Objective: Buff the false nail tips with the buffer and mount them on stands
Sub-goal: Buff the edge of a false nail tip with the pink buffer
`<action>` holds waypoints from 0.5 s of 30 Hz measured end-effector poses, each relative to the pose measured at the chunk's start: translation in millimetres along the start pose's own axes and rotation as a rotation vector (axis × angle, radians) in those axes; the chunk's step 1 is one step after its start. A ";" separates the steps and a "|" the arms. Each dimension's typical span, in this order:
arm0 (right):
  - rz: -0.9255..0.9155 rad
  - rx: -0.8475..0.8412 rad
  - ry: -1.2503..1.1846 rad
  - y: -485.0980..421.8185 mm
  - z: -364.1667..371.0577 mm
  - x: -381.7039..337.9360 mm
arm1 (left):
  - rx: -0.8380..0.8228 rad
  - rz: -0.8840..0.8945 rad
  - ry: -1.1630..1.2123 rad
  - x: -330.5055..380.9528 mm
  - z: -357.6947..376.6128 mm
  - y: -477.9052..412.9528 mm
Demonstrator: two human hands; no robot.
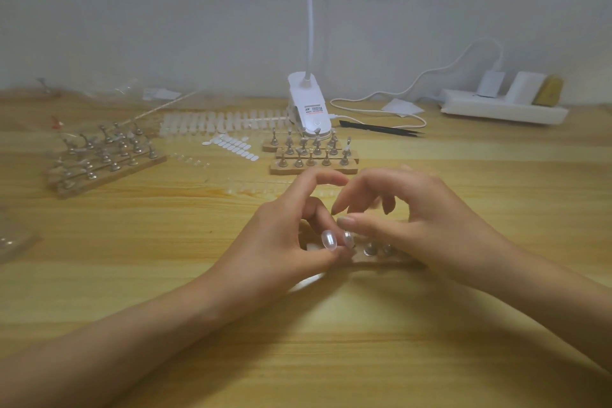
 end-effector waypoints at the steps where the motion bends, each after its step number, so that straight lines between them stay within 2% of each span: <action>1: 0.014 -0.023 0.005 -1.0 2.1 -0.3 | 0.000 0.001 0.002 -0.2 0.1 0.1; 9: 0.052 -0.105 -0.112 -6.2 5.9 2.5 | -0.015 0.027 0.006 0.3 0.6 1.2; 13: 0.086 -0.005 -0.268 -12.2 -9.5 21.3 | -0.059 0.060 -0.047 2.0 0.1 1.8; 15: 0.121 0.043 -0.160 -16.6 -19.3 41.4 | -0.114 0.039 -0.063 2.2 -5.4 1.0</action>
Point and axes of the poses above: each hand's wrist, its own y-axis away from the middle knuckle, its own z-axis out of the palm, x = y × z, the point moved 4 cm from there along -y, towards the middle knuckle, and after that the axes turned 12 degrees about y, right-handed, at the moved point
